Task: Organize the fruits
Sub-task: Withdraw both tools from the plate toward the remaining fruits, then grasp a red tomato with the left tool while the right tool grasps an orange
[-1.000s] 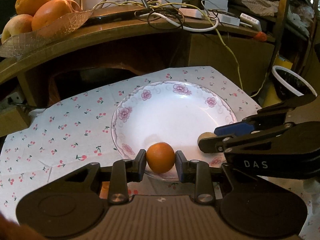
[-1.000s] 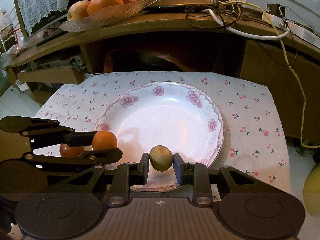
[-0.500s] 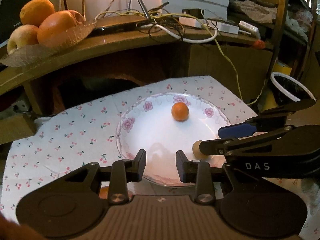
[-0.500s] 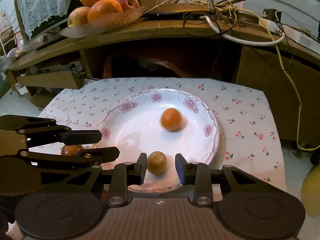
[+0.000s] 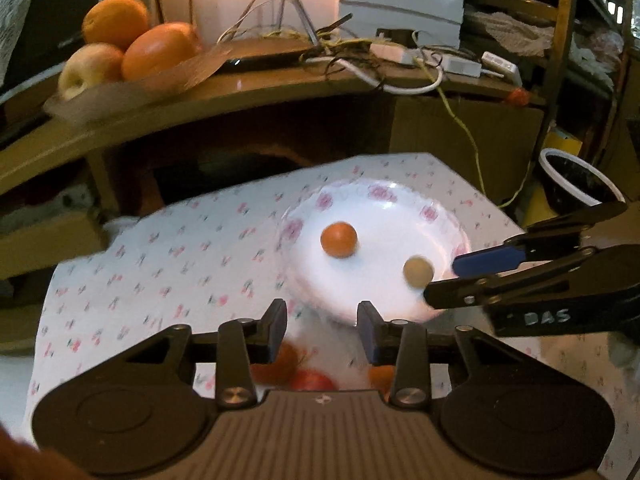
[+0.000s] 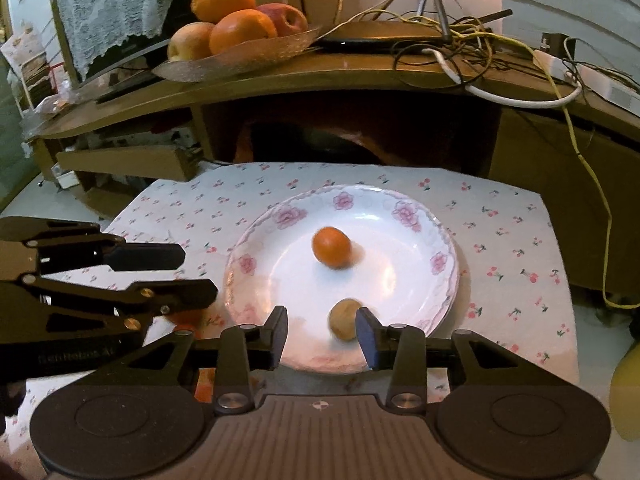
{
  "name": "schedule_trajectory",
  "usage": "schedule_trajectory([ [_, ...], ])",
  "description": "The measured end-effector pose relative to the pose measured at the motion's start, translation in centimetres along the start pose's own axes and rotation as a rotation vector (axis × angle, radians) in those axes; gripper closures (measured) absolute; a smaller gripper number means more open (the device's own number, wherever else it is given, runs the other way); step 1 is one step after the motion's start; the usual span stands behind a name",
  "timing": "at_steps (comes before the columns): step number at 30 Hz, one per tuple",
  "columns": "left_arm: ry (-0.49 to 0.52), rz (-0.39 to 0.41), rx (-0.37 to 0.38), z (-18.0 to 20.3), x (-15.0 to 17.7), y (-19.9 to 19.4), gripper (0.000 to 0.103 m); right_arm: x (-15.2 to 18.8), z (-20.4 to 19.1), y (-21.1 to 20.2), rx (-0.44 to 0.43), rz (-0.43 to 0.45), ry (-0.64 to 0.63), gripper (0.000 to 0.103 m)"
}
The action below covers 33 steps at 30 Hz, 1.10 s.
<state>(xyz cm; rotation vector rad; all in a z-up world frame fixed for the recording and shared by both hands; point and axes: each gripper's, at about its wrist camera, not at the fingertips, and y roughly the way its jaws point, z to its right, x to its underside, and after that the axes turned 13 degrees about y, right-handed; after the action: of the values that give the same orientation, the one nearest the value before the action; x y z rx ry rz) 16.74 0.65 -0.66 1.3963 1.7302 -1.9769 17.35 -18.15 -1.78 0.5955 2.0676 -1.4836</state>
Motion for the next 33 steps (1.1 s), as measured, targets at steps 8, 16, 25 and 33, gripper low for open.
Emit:
schedule_trajectory([
  [8, -0.002, -0.008, 0.027, -0.7, 2.3, -2.5, 0.059, 2.1, -2.2, -1.1, -0.048, -0.035, -0.036, 0.062],
  [16, 0.057, -0.017, 0.093, -0.1, 3.9, -4.1, 0.059, 4.1, -4.4, -1.8, -0.082, -0.077, -0.092, 0.062],
  [25, 0.14, -0.092, 0.116, 1.0, 6.2, -2.9, 0.059, 5.5, -4.6, -0.8, -0.07, -0.129, -0.119, 0.062],
  [33, 0.116, -0.102, 0.12, 0.9, 6.4, -1.7, 0.059, 5.6, -4.7, -0.1, -0.085, -0.147, -0.116, 0.062],
])
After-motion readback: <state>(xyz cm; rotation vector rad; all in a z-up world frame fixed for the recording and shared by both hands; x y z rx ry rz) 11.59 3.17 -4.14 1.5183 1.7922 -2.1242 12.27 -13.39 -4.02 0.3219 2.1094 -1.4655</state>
